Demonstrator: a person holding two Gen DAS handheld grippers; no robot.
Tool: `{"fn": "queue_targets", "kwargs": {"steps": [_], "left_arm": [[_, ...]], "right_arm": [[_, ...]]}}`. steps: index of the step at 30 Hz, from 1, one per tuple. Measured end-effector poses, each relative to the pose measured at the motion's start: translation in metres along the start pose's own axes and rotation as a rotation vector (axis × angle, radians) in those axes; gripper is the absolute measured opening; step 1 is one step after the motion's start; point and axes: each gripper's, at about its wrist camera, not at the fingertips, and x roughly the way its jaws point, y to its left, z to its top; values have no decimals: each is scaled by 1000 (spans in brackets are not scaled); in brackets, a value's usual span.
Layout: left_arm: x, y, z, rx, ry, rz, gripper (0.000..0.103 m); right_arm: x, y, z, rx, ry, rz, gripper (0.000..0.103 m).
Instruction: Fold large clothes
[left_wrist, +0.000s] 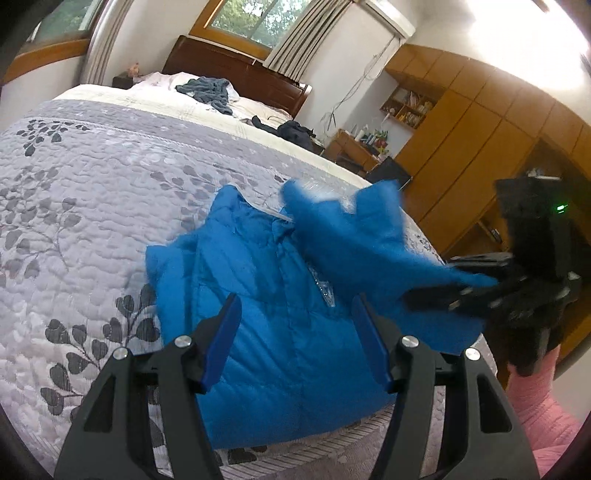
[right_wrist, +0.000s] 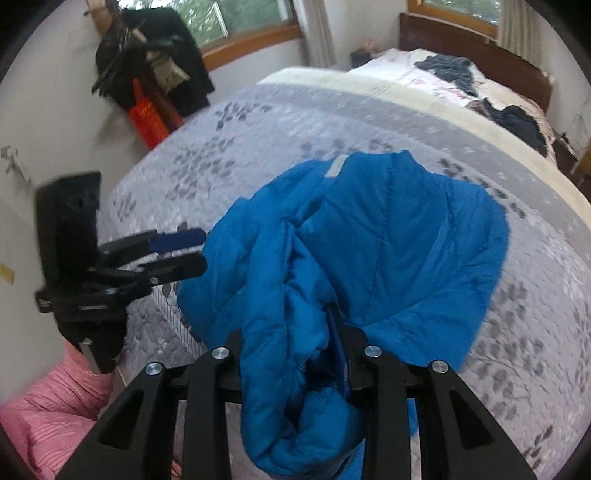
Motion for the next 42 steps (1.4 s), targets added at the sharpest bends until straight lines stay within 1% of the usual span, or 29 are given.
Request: {"fn": "queue_targets", "kwargs": {"steps": [3,5,10,13,15,17,20,24,25,26,28,29,31,33,36,39,42], "left_arm": [[-4,4,2,-15,-5,-14,62],[-6,8,3,-27,-9,-24,62],[2,19,7,-83,13,-63,62],[13,24,13,-119,40,-94,62],[20,23,16,-127,57,-110,62],[25,21,20,-124,68,-120,62],[33,19,27,-121,81,-132,63],[51,27,34,-157,111,-149,64],[55,30,34,-176,120,-164,64],[58,33,33,-190,125,-180,64],[65,39,32,-225,134,-217,64],[68,41,32,-235,137,-225,64],[77,43,32,-249,144,-240,64],[82,42,33,-244,143,-242,65],[90,38,37,-228,145,-260,66],[102,32,42,-217,166,-267,67],[113,24,44,-193,186,-238,71]], "right_arm": [[22,10,3,-20,40,15,35],[34,15,4,-31,55,22,38],[53,17,0,-43,58,36,43],[53,17,0,-44,49,52,46],[45,16,-1,-40,34,58,49],[32,16,-3,-29,12,77,56],[1,11,-5,-12,-39,136,61],[-37,-11,-9,53,-108,215,61],[-43,-18,-10,68,-126,206,61],[-51,-30,-13,95,-149,161,61],[-54,-49,-17,144,-162,102,62],[-52,-64,-21,182,-161,70,62],[-44,-81,-28,223,-143,36,62],[-32,-90,-34,247,-121,39,62],[-12,-92,-43,261,-89,97,62],[2,-83,-45,229,-96,91,64],[5,-74,-43,196,-107,89,64]]}}
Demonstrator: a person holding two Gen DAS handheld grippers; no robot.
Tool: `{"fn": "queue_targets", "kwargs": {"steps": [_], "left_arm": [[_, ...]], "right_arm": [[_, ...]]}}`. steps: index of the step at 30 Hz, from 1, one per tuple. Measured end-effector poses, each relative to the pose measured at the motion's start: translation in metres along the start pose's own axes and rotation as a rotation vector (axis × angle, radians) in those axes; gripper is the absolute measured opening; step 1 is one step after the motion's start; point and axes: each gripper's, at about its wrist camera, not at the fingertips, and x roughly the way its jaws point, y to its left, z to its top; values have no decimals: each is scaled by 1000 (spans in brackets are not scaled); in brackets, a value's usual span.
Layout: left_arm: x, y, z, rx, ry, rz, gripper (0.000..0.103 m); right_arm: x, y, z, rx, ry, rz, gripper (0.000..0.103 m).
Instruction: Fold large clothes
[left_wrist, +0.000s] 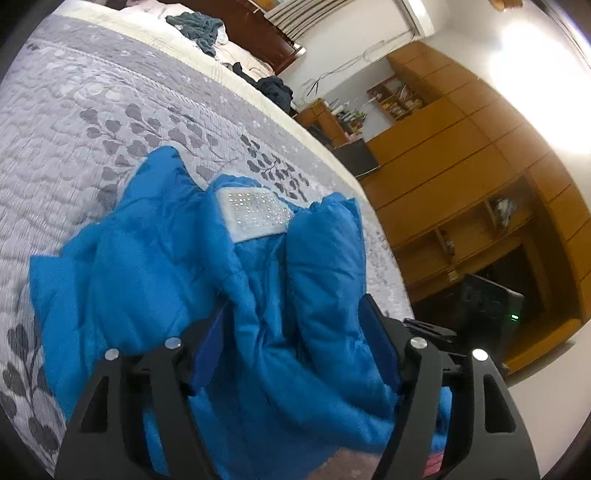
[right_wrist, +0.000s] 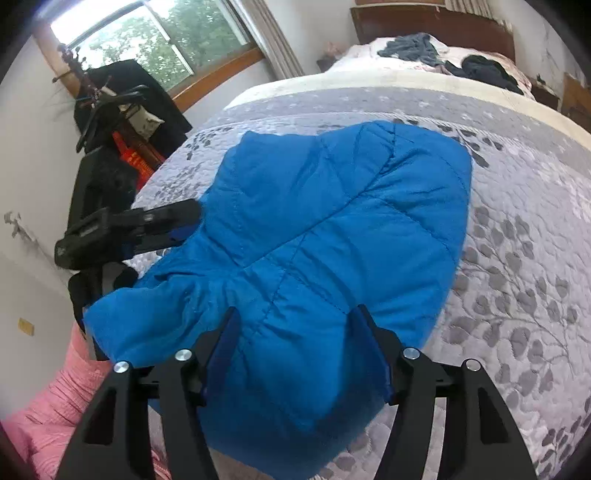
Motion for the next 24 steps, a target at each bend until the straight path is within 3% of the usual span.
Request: {"fn": "queue_targets", "kwargs": {"steps": [6,11,19,21,24], "left_arm": [[13,-18,5,55,22,-28,72],[29,-17,13,62,58,16,71],[47,-27,13,88,51,142,39],[47,-34,11,113,30,154,29],[46,-43,9,145,5,163,23]], "right_arm": [[8,5,-2,-39,0,7,64],[9,0,-5,-40,-11,18,64],[2,-8,-14,-31,-50,29,64],[-7,-13,-18,-18,-70,55,64],[-26,-26,-27,20,-121,120,64]]}}
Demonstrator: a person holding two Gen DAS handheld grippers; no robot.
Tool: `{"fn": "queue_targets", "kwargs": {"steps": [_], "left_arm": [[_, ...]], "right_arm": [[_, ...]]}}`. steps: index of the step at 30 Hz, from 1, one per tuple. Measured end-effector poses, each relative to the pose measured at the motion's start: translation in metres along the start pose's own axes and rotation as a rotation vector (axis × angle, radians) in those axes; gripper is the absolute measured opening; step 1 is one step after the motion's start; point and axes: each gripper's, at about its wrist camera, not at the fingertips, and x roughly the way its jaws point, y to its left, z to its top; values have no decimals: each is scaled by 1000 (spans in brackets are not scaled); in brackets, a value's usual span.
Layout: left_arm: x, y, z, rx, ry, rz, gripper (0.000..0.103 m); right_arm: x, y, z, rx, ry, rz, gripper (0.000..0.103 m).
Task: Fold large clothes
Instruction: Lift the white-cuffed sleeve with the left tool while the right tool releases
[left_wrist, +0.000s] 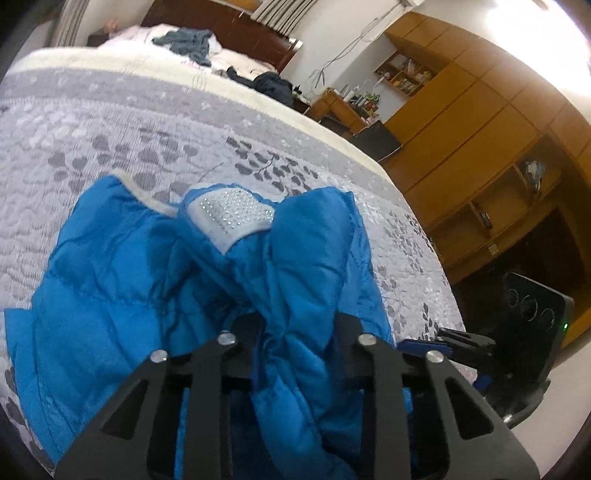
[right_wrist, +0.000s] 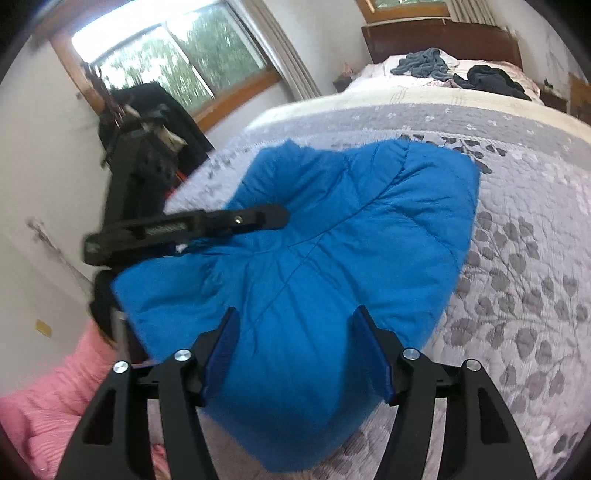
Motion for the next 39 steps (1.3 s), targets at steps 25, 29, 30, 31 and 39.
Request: {"fn": "queue_targets", "kwargs": {"steps": [25,29,30,31,39], "left_arm": [[-133,-38,5,143,-301,-280,14],[-146,5,-7,63,-321,-259,14],[-148,19,-12,30,-322,-251,14],[-149,31,-16,4,-321,-244,14],[-133,120,-46,-138,-270,-177,14]], "right_arm": [[-43,-67,-19,160,-176,26,66],[-39,-48,-11,118,-155,22,66],[-36,-41,-8,101,-145,23,66],[-32,-33,-6,85,-129,19,67],[22,27,4,-19,40,-2,67]]}}
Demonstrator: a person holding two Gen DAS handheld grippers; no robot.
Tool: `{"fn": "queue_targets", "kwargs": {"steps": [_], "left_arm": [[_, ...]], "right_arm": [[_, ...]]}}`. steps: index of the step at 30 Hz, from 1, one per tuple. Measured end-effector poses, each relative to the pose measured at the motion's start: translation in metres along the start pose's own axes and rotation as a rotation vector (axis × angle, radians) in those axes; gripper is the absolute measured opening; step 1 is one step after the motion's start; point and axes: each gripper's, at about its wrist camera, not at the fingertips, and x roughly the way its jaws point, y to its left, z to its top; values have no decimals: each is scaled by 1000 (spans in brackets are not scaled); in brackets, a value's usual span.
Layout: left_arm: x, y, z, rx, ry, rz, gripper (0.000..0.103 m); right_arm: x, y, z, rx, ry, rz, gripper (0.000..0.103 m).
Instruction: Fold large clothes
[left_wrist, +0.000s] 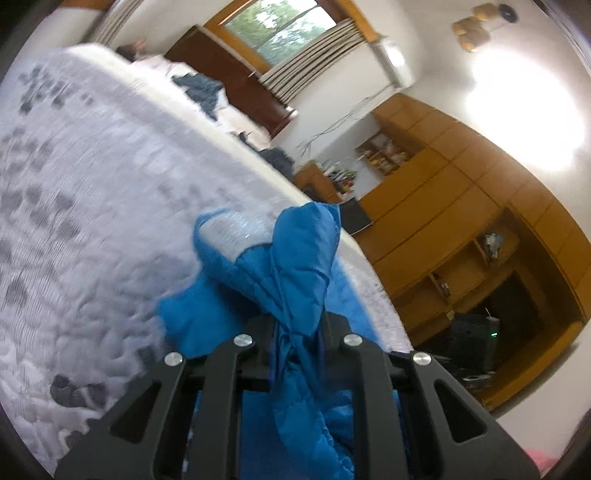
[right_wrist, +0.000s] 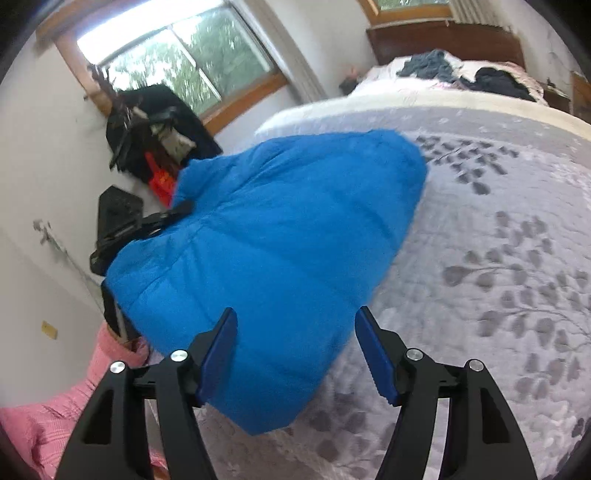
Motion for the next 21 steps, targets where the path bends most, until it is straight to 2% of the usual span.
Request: {"fn": "queue_targets", "kwargs": {"steps": [3,5,11,14,15,17,21], "left_arm": [[3,14,-3,-1,11,1,16],[7,15,-6,34,25,34,18],[18,30,-11,24,52,62,23],[14,27,-9,11,54,84,30],[10,25,-7,-4,55,94,34],[-4,21,-5,-23,38,103,33],[-53,-3,-14,17,-46,132,34]], "right_arm": [[17,13,-1,-26,42,-48,67],[24,16,-2,-24,62,-72,69],[45,9,-10,4,99,-97,76],[40,7,-11,24,102,-81,76],[39,8,-10,26,99,-78,75],[32,7,-9,30,89,-69,75],[13,7,-12,42,64,-42,75]]}}
